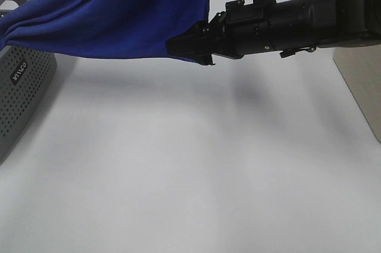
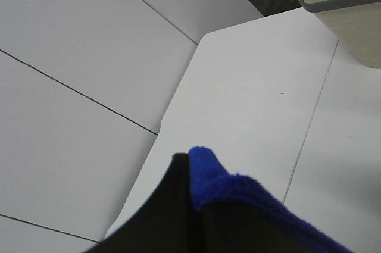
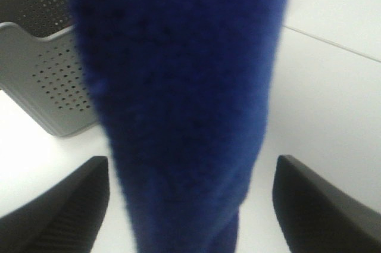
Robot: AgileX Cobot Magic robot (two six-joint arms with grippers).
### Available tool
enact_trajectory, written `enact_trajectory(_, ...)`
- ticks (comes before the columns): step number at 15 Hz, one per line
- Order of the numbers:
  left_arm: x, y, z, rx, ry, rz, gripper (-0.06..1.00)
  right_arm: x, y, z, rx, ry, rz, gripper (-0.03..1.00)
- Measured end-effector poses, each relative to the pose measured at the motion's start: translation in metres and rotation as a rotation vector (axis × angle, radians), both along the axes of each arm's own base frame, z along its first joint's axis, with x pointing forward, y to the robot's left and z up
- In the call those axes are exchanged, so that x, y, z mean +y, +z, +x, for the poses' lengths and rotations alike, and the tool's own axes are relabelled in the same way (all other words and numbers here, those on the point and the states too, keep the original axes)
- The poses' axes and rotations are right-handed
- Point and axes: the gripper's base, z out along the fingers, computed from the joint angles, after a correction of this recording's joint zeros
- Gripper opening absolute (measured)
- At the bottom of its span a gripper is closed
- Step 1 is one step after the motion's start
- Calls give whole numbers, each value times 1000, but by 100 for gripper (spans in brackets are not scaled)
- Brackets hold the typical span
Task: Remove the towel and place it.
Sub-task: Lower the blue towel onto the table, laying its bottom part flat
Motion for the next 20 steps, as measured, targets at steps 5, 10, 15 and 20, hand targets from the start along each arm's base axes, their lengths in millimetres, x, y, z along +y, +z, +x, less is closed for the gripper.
enact_trajectory(5, 0, 0, 0, -5, 1, 6, 0, -3, -2, 3, 16, -46, -21, 44)
enact_trajectory(10, 2, -2, 0, 8, 12, 31, 0, -5, 4, -6, 66, -19, -68, 2)
enact_trajectory(15, 8, -8, -3, 101, 53, 88, 0, -20, 37, -29, 73, 1, -211, 2)
enact_trajectory(20, 28, 32, -30, 181, 115, -88, 0, -57, 100, -56, -31, -92, -532, 2)
